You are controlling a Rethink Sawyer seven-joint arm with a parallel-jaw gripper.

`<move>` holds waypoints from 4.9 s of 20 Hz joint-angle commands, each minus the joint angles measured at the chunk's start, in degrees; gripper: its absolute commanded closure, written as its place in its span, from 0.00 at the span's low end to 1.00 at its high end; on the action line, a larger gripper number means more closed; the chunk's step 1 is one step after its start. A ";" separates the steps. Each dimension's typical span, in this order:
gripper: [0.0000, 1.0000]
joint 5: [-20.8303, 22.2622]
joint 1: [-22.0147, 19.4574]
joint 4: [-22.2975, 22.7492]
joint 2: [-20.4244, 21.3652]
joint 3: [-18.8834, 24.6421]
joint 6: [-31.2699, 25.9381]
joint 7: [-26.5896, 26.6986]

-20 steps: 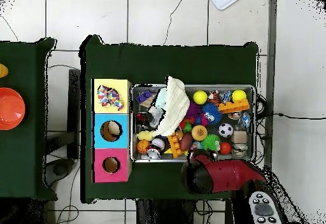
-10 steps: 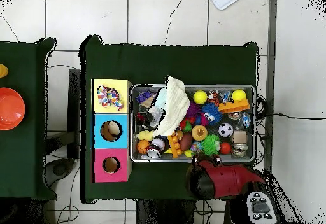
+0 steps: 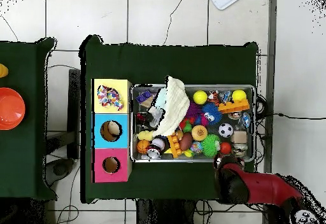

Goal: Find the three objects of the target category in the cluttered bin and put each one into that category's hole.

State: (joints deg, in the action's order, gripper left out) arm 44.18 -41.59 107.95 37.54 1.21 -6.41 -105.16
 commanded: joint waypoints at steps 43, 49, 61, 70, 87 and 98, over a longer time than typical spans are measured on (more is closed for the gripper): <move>0.00 -8.63 -10.26 7.24 -5.68 20.68 -0.20 -4.32; 0.00 -11.56 -12.95 8.96 -5.48 24.66 -1.21 -4.47; 0.00 -16.61 -13.73 10.68 -3.71 28.12 -0.67 -5.63; 0.00 -17.98 -13.09 12.68 -5.17 28.64 2.56 -7.00; 0.00 -24.18 12.12 -3.17 2.28 11.53 -12.24 -4.46; 0.00 -22.50 17.02 -6.25 -0.98 6.38 -4.86 -8.60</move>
State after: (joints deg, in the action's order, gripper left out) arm 22.55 -26.18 108.27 39.59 11.68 -13.17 -105.16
